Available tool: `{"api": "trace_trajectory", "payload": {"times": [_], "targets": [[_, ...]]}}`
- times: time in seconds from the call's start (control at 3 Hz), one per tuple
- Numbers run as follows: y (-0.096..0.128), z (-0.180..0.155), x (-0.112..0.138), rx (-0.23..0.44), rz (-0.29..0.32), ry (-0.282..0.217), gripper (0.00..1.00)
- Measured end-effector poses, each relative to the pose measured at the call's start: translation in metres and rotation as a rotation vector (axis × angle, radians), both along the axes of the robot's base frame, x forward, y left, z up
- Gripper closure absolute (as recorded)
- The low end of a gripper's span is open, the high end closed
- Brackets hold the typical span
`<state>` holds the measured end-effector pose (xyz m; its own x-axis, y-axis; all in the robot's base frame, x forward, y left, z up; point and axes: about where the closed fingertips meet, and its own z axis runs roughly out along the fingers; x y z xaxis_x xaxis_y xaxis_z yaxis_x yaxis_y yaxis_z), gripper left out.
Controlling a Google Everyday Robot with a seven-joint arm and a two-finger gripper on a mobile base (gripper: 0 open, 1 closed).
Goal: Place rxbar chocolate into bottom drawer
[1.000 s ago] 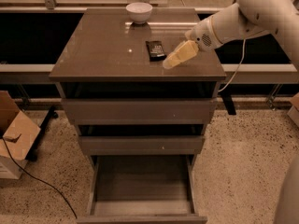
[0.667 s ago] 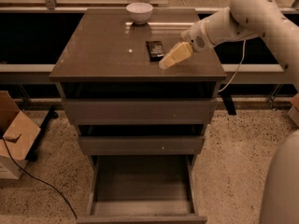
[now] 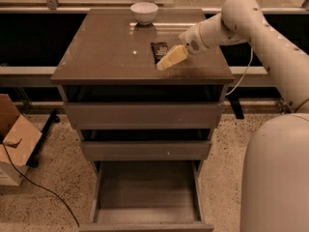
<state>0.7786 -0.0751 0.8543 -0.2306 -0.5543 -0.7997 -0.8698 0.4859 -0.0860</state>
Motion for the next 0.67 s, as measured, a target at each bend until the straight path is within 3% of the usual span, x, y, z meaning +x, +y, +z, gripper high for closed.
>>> {"api": "trace_trajectory", "payload": {"times": [0.67], "targets": [[0.02, -0.026, 0.033, 0.003, 0.019, 0.034, 0.03]]}}
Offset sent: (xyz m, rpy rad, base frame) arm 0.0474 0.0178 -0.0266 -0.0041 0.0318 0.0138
